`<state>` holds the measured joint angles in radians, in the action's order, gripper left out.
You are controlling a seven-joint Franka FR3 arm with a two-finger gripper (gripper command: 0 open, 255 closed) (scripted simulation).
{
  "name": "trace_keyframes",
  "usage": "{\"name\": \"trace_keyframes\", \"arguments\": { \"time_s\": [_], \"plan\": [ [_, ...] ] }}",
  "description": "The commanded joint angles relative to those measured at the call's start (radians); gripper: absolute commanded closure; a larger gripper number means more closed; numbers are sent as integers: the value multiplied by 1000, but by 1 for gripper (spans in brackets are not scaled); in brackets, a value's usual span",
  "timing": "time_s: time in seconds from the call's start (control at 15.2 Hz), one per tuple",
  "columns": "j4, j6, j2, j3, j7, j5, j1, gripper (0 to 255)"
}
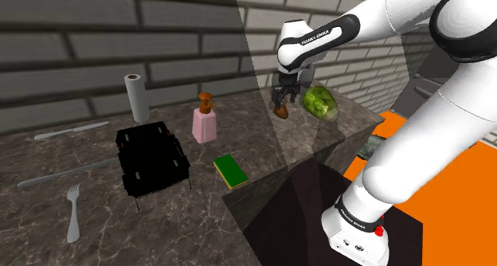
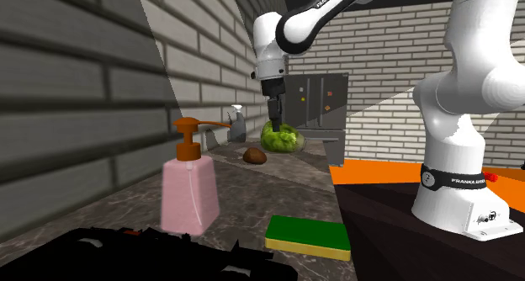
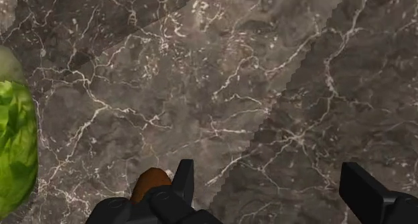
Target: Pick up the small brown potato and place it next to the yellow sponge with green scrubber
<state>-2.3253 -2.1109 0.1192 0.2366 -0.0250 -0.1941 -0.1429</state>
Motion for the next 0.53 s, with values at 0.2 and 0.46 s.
{"name": "trace_keyframes", "arguments": {
  "time_s": [0.2,0.46],
  "plan": [
    [110,-94,-181,30,-18,-6,-26,0],
    [212,-150,-323,48,-36,1,-52,0]
  ]
}}
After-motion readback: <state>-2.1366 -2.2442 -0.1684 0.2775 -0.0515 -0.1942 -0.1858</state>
